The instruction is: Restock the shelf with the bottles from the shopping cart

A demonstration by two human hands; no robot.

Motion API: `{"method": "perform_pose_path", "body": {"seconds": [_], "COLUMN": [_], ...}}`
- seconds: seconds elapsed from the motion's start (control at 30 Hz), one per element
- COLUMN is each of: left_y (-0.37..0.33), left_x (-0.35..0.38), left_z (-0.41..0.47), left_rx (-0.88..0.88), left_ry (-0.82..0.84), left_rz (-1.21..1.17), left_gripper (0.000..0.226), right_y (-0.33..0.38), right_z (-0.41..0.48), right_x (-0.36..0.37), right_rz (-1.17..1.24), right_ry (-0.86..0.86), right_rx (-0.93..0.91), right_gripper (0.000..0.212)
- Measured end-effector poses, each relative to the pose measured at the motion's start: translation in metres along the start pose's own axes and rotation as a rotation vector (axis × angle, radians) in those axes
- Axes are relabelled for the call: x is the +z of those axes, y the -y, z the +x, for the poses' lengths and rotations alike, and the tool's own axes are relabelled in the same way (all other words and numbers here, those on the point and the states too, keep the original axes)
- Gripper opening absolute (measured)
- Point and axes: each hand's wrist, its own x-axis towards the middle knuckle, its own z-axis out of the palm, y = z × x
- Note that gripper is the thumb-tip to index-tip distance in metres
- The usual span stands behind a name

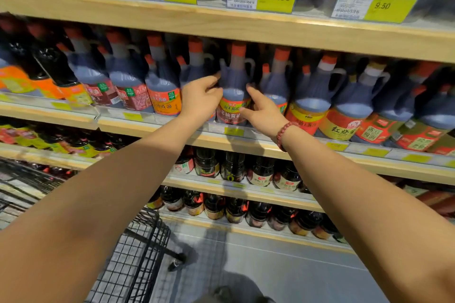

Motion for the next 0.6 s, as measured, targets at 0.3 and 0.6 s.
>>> {"method": "perform_pose_path", "body": {"seconds": [0.3,0.6], "left_y": [0.003,0.004], "left_x": [0.000,-0.004], "left_z": [0.000,-0.030], "left_rx": [0.006,-0.028], "left_ry": [0.040,0.043], "left_rz": [-0.012,-0.075], "left_gripper": [0.041,0.018], "right_y": [0.002,0.001], "right_z": [-0.002,-0.031], "right_x": [-0.003,-0.018], "right_rz": [-0.052,0.153], "right_ry": [0.003,-0.145], "right_rx": [-0.008,-0.018], "right_gripper": [0.066,0.039]}}
